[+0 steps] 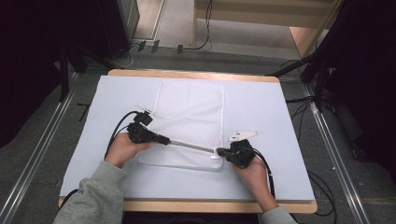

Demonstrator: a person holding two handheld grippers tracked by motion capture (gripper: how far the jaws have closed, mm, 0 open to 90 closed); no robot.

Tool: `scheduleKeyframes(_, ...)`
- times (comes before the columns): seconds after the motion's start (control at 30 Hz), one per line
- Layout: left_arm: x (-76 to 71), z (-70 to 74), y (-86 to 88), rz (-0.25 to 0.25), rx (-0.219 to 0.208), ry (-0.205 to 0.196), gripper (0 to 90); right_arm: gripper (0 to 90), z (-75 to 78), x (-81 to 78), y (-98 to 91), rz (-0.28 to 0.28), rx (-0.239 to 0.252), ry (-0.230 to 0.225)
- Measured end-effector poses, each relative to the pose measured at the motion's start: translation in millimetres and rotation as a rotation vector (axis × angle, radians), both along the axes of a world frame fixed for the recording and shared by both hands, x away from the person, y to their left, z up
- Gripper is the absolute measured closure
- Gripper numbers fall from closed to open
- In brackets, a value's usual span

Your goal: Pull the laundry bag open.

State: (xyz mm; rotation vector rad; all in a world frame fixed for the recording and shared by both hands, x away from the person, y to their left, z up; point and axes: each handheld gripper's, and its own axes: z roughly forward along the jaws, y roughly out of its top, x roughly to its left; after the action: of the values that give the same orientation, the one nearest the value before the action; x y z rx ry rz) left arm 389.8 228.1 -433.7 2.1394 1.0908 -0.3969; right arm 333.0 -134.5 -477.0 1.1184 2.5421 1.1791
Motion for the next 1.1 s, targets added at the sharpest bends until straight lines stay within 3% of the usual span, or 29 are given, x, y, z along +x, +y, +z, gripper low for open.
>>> scheduleKeyframes(1.1, -7.0, 8.1, 53.5, 0.077, -0.026, -0.02, 88.1, 90.0, -0.2, 0.2, -0.1, 0.0, 0.004, 0.001)
